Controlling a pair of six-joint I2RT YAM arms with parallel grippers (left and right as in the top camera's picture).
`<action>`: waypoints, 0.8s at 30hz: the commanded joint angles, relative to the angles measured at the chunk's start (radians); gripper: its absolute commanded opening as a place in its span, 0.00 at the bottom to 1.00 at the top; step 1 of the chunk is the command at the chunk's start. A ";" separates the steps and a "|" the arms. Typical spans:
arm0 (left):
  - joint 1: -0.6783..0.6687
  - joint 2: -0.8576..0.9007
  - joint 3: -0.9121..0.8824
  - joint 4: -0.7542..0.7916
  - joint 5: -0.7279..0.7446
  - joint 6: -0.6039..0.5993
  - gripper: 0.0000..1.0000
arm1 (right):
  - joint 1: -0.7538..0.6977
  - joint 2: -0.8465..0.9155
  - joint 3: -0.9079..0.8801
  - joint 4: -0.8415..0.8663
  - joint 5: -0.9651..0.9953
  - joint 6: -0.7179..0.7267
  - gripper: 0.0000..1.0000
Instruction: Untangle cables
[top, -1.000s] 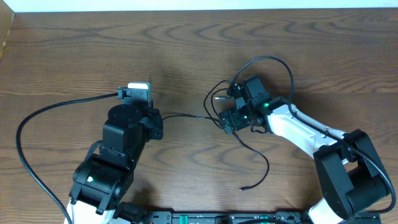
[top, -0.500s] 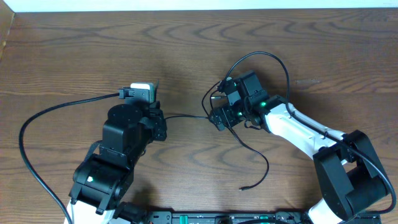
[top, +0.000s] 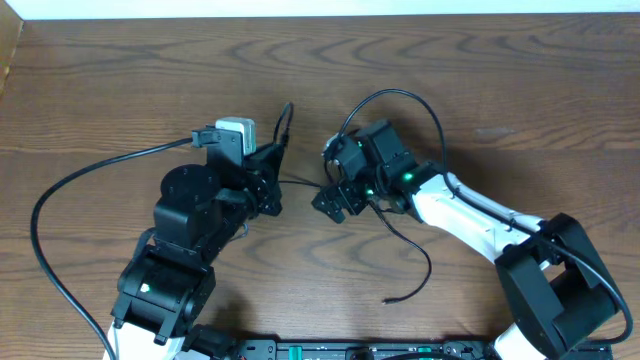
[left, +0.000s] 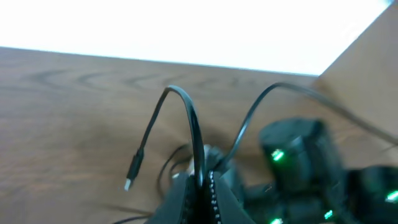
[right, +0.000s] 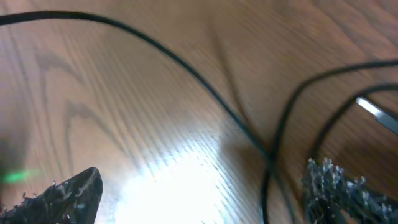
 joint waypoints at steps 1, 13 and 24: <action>0.005 -0.004 0.014 0.044 0.038 -0.071 0.08 | 0.026 -0.001 0.018 0.027 -0.024 -0.021 0.99; 0.005 -0.008 0.014 0.202 0.098 -0.185 0.09 | 0.054 0.078 0.018 0.101 0.014 0.028 0.99; 0.005 -0.009 0.017 0.206 0.116 -0.199 0.09 | 0.051 0.093 0.025 0.139 0.143 0.027 0.99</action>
